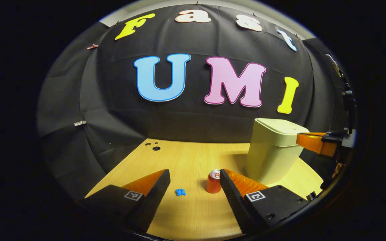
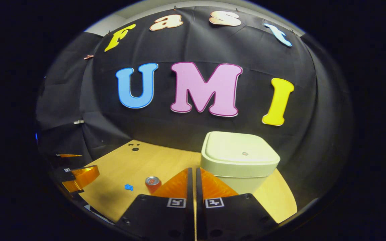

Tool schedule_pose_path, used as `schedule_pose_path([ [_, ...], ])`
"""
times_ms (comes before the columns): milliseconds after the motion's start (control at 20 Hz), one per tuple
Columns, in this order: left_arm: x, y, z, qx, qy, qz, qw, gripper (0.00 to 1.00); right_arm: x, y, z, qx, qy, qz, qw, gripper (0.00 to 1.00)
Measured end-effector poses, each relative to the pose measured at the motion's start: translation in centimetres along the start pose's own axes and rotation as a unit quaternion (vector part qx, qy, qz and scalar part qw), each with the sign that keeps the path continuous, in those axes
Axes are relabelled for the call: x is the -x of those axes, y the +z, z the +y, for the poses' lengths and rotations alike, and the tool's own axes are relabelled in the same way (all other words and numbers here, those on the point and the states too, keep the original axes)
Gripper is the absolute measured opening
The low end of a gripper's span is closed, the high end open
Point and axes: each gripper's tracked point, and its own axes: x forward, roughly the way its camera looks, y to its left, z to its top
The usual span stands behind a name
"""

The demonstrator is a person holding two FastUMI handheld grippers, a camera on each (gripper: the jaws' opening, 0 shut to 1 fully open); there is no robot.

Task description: Press the lid of the desktop garbage bin to open it, pick up the crumpled paper on the desktop and throw it into the bin, then pick up the pop can on the desktop and drop it into the bin, and finally close the garbage bin lid.

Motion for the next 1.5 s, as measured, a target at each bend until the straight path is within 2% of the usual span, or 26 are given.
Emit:
schedule_pose_path([
  [100, 0.1, -0.1, -0.2, -0.002, -0.001, 0.002, 1.0, 0.96, 0.1, -0.2, 0.2, -0.007, 0.011, 0.005, 1.0, 0.1],
  [150, 0.1, -0.2, -0.4, -0.002, -0.002, 0.003, 1.0, 0.96, 0.4, -0.4, 0.2, -0.009, 0.018, 0.01, 1.0, 0.05],
  [200, 0.2, -0.2, -0.5, -0.003, -0.003, 0.004, 1.0, 0.96, 0.1, -0.5, 0.5, -0.01, 0.026, 0.015, 0.999, 0.05],
  [400, 0.3, -0.7, -1.1, -0.002, -0.01, 0.01, 1.0, 0.96, -0.1, -0.4, 0.0, -0.004, 0.03, 0.024, 0.999, 0.05],
  [600, 0.3, -0.8, -1.4, -0.002, -0.01, 0.012, 1.0, 0.96, -0.4, -0.1, -0.5, -0.023, 0.039, 0.034, 0.998, 0.05],
  [950, 0.1, -1.1, -1.6, -0.006, -0.001, 0.019, 1.0, 0.96, -2.9, 2.9, -4.7, -0.027, 0.015, 0.019, 0.999, 0.05],
  [1000, 0.2, -1.0, -1.7, -0.007, 0.0, 0.019, 1.0, 0.96, -3.4, 3.2, -5.3, -0.024, 0.009, 0.017, 1.0, 0.09],
  [1050, 0.2, -1.0, -1.9, -0.009, 0.002, 0.018, 1.0, 0.95, -3.8, 3.5, -6.0, -0.023, 0.004, 0.015, 1.0, 0.05],
  [1150, 0.1, -1.0, -2.0, -0.01, 0.007, 0.02, 1.0, 0.98, -4.7, 3.8, -7.1, -0.026, -0.006, 0.012, 1.0, 0.05],
  [1500, -0.8, -1.2, -3.0, -0.011, 0.033, 0.032, 0.999, 0.95, -8.1, 2.6, -10.7, -0.031, -0.022, 0.029, 0.999, 0.05],
])
